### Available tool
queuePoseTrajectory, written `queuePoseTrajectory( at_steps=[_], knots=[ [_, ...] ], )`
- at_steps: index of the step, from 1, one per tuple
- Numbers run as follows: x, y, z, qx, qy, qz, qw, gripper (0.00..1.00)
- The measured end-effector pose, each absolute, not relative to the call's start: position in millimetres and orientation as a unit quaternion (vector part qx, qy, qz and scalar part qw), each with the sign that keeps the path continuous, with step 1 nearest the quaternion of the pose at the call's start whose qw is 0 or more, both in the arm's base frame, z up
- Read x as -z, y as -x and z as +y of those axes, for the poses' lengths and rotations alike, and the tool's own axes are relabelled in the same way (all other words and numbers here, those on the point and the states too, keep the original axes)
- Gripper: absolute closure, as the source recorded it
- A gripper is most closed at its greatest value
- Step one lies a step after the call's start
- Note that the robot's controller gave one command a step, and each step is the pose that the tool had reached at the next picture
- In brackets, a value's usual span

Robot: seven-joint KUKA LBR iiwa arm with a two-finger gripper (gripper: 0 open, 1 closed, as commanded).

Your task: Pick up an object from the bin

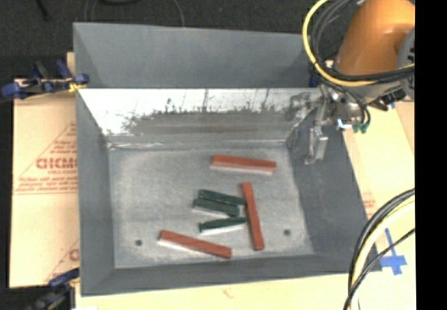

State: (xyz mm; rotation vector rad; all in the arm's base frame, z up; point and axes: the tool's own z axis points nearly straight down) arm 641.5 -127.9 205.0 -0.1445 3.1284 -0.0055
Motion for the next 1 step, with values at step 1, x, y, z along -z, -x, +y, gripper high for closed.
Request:
queuePoseTrajectory(
  at_steps=[1],
  knots=[
    [-132.2,-636.6,-111.4,0.002,0.191,0.982,0.004,0.0]
  ],
)
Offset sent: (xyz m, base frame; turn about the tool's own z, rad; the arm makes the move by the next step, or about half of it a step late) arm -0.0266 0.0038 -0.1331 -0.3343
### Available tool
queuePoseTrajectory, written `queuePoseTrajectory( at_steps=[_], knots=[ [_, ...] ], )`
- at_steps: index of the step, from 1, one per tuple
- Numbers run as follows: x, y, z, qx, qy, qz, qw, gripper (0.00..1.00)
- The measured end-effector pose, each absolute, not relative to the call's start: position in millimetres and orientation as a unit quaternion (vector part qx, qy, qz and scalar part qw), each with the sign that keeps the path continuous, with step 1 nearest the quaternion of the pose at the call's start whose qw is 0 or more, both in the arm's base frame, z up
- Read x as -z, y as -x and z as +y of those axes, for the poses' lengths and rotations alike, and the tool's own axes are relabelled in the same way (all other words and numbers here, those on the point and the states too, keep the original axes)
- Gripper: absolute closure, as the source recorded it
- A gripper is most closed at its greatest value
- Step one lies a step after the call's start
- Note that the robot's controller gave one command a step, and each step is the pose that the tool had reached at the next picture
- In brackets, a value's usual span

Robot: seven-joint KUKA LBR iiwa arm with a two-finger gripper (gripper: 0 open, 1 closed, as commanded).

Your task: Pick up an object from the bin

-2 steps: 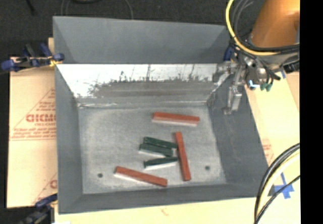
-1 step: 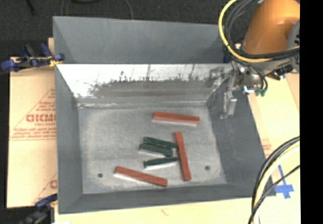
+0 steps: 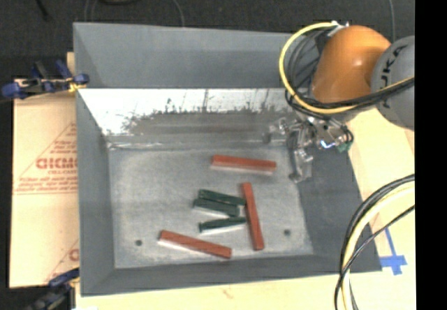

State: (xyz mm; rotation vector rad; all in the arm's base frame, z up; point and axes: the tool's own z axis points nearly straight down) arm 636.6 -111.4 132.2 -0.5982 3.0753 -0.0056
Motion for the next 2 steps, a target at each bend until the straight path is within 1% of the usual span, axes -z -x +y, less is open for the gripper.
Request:
queuePoseTrajectory(
  at_steps=[1,2],
  knots=[
    [-80,-620.0,-121,0.001,0.215,0.977,0.004,0.0],
    [-72,-647.5,-70,0.001,0.137,0.991,0.004,1.0]
  ],
)
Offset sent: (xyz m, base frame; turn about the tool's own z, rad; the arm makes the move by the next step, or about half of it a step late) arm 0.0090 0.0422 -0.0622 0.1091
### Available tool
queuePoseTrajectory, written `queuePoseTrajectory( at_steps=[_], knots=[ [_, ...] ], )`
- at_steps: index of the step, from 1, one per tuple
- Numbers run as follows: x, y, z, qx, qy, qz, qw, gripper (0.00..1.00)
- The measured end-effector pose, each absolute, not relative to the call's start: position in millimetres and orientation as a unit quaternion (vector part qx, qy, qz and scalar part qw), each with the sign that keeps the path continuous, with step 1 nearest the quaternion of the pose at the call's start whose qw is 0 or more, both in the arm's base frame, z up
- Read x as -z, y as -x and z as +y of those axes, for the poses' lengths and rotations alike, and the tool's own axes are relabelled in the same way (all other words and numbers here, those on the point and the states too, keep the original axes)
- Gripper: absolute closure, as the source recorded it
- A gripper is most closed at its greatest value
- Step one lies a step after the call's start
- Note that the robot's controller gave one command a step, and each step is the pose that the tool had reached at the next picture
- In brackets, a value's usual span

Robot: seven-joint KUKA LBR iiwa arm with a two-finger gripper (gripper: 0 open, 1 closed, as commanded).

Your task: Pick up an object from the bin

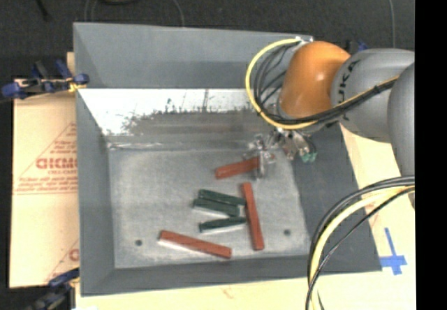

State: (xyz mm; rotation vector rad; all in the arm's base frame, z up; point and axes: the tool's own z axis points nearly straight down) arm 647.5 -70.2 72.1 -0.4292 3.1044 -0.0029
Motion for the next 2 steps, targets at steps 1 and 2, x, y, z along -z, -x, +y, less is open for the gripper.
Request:
queuePoseTrajectory(
  at_steps=[1,2],
  knots=[
    [-72,-647.5,-70,0.001,0.137,0.991,0.004,1.0],
    [-120,-640.3,-71,0.0,0.145,0.989,-0.001,1.0]
  ],
)
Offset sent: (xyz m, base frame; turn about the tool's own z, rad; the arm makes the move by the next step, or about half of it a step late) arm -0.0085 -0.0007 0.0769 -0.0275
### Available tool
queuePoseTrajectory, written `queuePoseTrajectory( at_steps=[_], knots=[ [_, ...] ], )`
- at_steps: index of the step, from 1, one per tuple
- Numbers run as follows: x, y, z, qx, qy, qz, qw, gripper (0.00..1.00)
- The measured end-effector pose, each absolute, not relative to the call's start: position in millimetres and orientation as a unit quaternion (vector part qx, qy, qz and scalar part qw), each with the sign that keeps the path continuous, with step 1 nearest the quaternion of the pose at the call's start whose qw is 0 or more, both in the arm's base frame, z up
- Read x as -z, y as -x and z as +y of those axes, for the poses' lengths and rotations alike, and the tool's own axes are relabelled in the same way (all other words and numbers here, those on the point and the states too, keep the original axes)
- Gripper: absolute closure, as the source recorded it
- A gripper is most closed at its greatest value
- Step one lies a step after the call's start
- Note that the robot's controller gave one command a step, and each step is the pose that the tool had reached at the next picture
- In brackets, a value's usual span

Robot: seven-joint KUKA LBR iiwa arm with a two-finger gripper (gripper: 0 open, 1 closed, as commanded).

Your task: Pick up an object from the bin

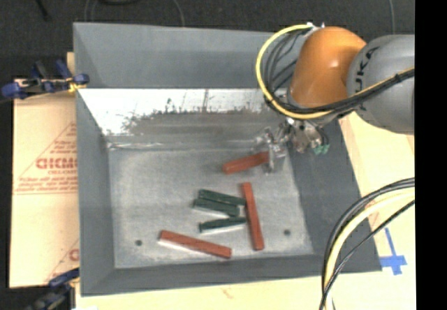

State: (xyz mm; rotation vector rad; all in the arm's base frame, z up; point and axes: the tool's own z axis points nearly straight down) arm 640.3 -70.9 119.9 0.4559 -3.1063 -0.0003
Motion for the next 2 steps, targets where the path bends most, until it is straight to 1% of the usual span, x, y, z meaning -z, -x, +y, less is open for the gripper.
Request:
queuePoseTrajectory(
  at_steps=[1,2],
  knots=[
    [-163,-655.0,-61,-0.001,-0.153,-0.988,-0.004,1.0],
    [-243,-621.0,-74,-0.001,-0.155,-0.988,-0.002,1.0]
  ],
)
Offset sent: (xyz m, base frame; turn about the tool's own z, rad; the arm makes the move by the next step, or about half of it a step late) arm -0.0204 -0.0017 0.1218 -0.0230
